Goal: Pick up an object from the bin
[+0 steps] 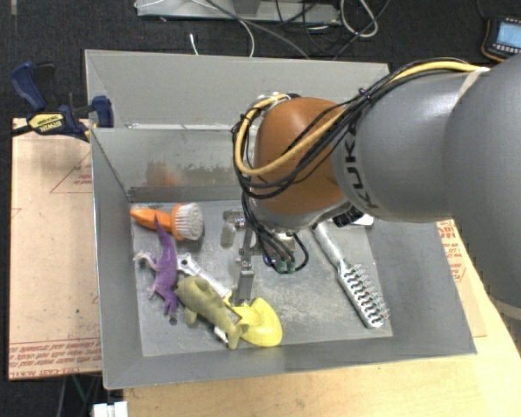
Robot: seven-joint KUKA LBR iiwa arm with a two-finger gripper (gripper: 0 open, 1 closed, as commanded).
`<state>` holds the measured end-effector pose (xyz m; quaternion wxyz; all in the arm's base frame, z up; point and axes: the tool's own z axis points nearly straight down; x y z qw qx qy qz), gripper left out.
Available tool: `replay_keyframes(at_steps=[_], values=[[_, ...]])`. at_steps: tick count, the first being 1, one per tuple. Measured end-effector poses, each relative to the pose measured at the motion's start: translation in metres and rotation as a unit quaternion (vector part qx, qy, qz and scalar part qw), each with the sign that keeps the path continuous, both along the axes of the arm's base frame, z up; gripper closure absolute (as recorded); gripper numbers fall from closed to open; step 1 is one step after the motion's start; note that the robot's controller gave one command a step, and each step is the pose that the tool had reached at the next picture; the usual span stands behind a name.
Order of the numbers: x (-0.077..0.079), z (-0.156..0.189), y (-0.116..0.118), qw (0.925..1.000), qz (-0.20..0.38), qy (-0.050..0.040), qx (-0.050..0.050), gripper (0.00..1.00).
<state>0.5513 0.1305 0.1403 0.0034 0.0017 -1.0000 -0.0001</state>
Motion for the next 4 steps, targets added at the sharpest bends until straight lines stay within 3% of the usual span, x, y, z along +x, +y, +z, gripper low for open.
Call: replay_keyframes(at_steps=[1,2,3,4], values=[[0.002,0.004,-0.001,1.0,-0.002,-0.0036,0.0,0.0],[-0.033,-0.072,0.002,0.9922,-0.125,-0.0005,0.0,0.0],[-0.03,0.021,0.01,0.995,-0.099,-0.0063,0.002,0.0],[-0.041,-0.041,0.041,0.9876,-0.157,0.0026,-0.001,0.0]])
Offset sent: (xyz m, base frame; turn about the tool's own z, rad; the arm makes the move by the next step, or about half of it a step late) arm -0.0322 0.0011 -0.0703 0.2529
